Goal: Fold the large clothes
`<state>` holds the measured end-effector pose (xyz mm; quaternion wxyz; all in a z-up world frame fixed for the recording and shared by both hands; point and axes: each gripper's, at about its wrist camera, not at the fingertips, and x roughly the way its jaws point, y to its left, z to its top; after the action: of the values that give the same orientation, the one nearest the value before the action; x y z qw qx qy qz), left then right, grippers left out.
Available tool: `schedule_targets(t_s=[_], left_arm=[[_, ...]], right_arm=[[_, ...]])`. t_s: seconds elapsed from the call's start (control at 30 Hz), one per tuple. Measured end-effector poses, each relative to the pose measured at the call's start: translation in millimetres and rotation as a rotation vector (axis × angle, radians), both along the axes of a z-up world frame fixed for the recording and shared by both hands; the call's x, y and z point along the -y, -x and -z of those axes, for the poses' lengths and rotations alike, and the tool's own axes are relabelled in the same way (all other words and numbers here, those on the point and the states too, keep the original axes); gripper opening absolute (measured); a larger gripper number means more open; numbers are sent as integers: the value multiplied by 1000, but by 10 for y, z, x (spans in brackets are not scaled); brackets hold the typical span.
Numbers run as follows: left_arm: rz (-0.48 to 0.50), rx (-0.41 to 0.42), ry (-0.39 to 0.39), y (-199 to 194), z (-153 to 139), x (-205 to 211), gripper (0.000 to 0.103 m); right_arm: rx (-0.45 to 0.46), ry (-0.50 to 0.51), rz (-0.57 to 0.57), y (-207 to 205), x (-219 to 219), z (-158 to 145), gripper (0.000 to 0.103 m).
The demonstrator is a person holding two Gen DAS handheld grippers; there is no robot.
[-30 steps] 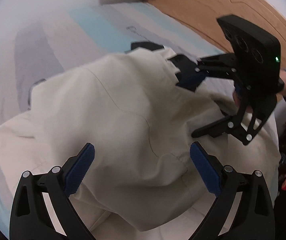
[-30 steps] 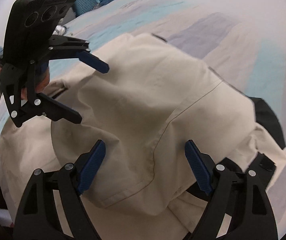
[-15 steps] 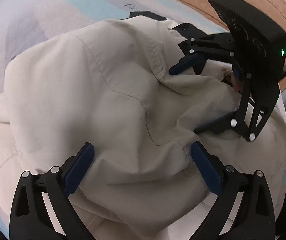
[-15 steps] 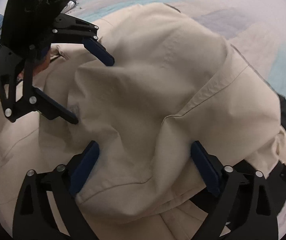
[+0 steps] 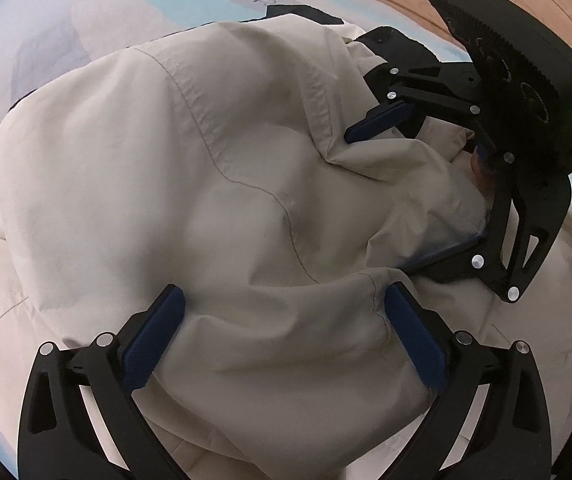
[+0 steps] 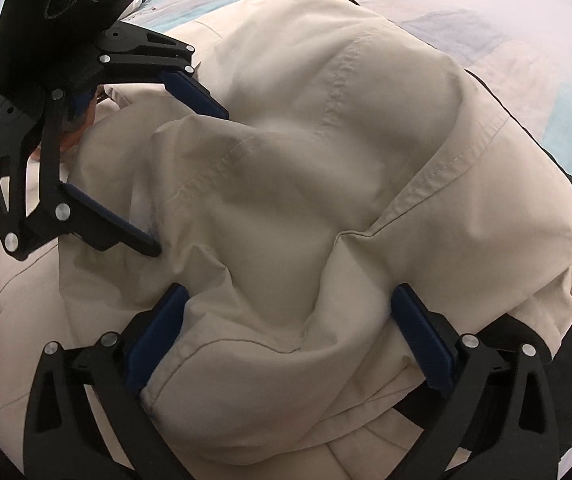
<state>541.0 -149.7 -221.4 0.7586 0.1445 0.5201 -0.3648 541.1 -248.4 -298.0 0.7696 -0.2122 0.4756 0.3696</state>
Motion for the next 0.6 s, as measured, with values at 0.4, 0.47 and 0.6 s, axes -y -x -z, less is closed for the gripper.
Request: schedule_targets(t_s=[0.4,0.47,0.6], left_arm=[[-117,114,-105,297,-259,147,97],[-135,122,-111,388,-339,112,97],[-212,122,-132,557,-561,40,97]], right_arm=[[115,5,267,469,-79,-347,96],[139,-5,337,595,-24,-468,96],[178,-33,497,878,149,-741,96]])
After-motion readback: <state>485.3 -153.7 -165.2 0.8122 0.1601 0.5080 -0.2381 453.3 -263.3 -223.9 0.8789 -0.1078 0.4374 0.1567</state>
